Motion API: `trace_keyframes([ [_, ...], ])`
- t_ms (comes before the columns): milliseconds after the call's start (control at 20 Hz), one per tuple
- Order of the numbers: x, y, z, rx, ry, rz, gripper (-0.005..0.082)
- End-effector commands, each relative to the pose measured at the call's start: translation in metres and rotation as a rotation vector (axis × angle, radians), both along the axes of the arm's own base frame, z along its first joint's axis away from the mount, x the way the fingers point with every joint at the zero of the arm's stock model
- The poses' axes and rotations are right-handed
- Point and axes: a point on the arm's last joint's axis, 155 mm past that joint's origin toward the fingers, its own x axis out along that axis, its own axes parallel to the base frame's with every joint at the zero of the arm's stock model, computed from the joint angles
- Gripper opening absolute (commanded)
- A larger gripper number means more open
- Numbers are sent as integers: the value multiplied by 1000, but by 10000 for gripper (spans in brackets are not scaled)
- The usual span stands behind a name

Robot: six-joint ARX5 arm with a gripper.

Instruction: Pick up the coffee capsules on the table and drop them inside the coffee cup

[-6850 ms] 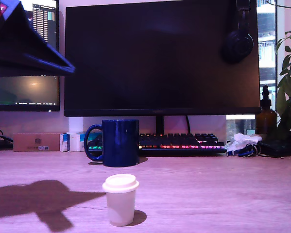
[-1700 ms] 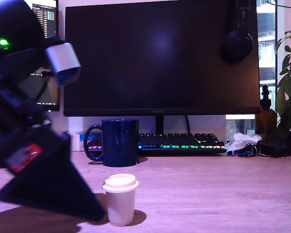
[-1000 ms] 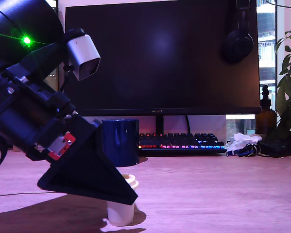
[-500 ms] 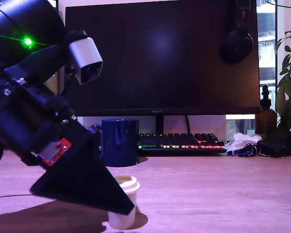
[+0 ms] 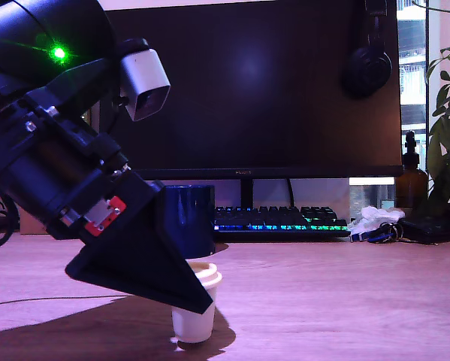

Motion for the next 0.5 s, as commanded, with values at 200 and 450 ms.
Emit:
trace_keyframes([
  [200,0,-2,-1,-1,-10,-10,319],
  [450,9,-3,4,2,-35,15,319],
])
